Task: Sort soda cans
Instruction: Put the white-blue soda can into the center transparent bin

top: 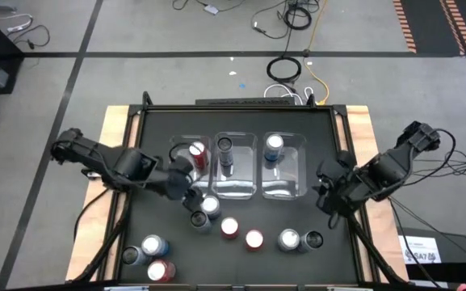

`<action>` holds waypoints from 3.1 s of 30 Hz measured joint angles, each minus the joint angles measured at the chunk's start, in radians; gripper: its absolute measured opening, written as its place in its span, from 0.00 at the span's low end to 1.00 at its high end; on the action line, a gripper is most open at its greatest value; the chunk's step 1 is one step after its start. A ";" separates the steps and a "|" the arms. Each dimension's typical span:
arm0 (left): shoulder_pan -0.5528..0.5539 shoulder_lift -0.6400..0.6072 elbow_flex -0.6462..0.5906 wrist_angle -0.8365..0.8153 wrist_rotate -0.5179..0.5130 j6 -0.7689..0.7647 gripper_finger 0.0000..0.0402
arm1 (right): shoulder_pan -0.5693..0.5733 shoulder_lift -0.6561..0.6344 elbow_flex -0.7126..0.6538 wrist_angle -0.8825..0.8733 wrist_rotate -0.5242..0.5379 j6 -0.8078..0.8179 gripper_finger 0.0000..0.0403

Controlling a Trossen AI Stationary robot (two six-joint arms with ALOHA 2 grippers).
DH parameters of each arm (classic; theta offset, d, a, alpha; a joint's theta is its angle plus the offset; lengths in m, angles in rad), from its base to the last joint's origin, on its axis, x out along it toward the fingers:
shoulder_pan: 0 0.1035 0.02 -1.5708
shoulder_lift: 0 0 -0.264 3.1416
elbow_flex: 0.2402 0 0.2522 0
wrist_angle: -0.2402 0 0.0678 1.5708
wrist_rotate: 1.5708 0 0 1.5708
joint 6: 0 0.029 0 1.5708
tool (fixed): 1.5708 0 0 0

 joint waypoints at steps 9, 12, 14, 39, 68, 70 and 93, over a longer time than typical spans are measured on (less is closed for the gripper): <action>-0.119 0.144 0.000 0.053 0.011 -0.252 0.98 | 0.076 0.000 -0.009 0.001 0.052 0.022 0.46; -0.139 0.192 0.000 0.067 0.027 -0.296 0.98 | 0.092 0.000 -0.009 0.001 0.053 0.022 0.46; -0.144 0.214 0.000 0.066 0.040 -0.304 0.98 | 0.100 0.000 -0.009 0.001 0.055 0.019 0.46; -0.128 0.246 0.015 0.061 0.082 -0.347 0.98 | 0.144 0.000 -0.010 0.002 0.079 0.014 0.46; -0.128 0.288 0.010 0.005 0.029 -0.291 0.98 | 0.143 0.000 -0.010 0.015 0.080 0.045 0.46; -0.128 0.296 0.010 0.004 0.029 -0.277 0.98 | 0.143 0.000 -0.010 0.015 0.080 0.045 0.46; -0.128 0.382 0.010 0.003 0.082 -0.275 0.83 | 0.143 0.000 -0.010 0.018 0.080 0.044 0.46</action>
